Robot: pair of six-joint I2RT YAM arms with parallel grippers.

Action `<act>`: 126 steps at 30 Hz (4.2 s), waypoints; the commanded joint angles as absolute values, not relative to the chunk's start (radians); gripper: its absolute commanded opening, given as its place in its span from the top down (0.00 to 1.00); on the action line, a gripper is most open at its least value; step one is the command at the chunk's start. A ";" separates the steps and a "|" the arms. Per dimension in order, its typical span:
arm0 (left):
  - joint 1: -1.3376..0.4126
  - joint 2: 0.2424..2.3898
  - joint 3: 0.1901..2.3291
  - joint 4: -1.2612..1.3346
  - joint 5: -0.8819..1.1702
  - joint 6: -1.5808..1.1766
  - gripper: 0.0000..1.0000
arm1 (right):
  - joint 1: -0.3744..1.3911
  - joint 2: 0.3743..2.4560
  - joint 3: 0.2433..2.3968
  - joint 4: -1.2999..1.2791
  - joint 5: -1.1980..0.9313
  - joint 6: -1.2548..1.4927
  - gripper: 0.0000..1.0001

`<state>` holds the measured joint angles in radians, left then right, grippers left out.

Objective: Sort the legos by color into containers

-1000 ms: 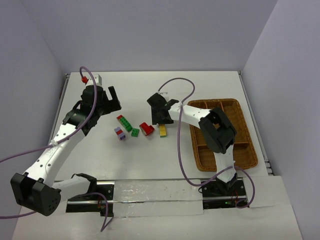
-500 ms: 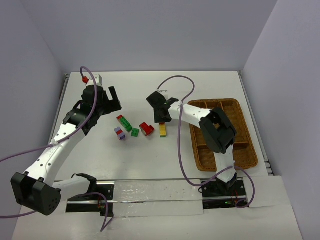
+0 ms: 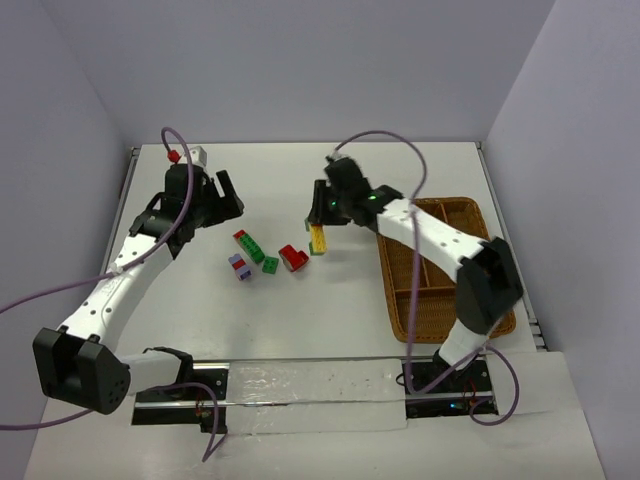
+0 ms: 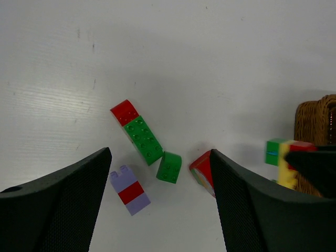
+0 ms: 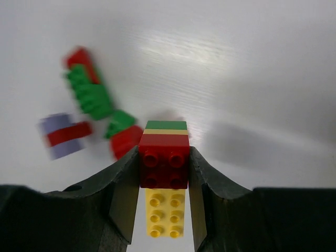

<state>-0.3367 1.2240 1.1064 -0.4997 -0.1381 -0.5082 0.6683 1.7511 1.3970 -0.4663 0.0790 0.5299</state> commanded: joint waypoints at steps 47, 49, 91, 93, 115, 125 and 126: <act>-0.324 1.480 0.818 1.044 0.953 -1.388 0.11 | 0.449 1.491 1.175 0.285 -0.771 0.917 1.00; -0.328 1.483 0.818 1.066 0.943 -1.403 0.14 | 0.451 1.494 1.178 0.291 -0.772 0.919 1.00; -0.302 1.512 0.774 1.088 0.932 -1.486 1.00 | 0.349 1.453 1.251 -0.116 -0.654 0.638 1.00; -0.302 1.497 0.788 1.029 0.934 -1.451 1.00 | 0.340 1.434 1.274 -0.198 -0.550 0.597 1.00; -0.326 1.420 1.087 0.214 0.805 -0.938 1.00 | 0.192 1.401 1.027 -0.466 0.110 0.494 0.87; -0.331 1.405 1.097 0.168 0.791 -0.915 1.00 | 0.194 1.500 1.097 -0.464 0.119 0.472 0.24; -0.331 1.408 1.101 0.167 0.793 -0.914 1.00 | 0.195 1.490 1.100 -0.465 0.120 0.470 0.23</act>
